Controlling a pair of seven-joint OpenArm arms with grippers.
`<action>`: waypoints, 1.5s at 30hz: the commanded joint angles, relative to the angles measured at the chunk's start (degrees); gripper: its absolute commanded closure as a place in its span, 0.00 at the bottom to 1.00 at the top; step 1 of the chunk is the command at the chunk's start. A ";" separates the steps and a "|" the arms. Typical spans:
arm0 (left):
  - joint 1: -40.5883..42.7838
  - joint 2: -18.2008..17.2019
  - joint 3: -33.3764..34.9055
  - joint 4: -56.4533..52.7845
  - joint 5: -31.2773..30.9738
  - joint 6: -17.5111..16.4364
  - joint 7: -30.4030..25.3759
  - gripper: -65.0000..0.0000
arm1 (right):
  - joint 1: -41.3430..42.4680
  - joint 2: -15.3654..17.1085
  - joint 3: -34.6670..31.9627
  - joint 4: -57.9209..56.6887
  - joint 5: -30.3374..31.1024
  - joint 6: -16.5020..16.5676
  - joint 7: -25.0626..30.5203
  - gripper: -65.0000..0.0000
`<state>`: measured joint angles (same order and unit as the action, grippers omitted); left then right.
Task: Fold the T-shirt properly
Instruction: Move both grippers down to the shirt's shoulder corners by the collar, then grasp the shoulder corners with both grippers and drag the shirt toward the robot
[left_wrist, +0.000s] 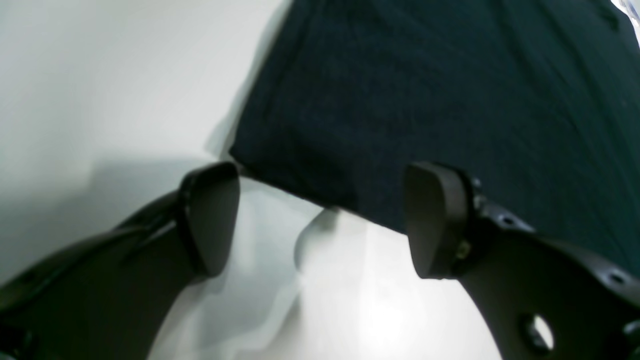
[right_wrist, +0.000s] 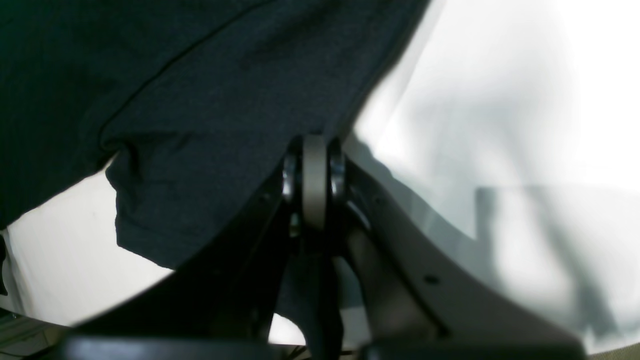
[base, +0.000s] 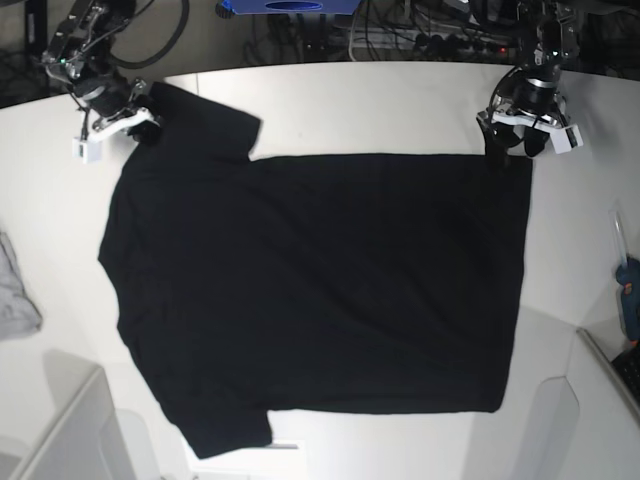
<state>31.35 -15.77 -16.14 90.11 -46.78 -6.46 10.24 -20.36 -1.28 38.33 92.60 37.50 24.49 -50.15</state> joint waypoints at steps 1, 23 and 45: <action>-0.72 0.17 -0.52 -0.30 -0.20 0.17 0.53 0.25 | -0.43 0.27 -0.04 0.37 -1.23 -0.53 -1.23 1.00; -8.80 3.59 -8.69 -3.47 -0.12 0.09 17.32 0.26 | -0.08 0.36 0.05 0.37 -1.32 -0.80 -1.06 1.00; -6.08 2.36 -5.97 -0.04 0.32 0.09 17.41 1.00 | -0.96 0.36 0.66 0.99 -1.32 -0.89 -0.79 1.00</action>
<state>24.84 -12.73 -21.82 89.45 -46.74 -6.48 27.62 -20.93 -1.26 38.68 92.99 37.36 24.40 -50.06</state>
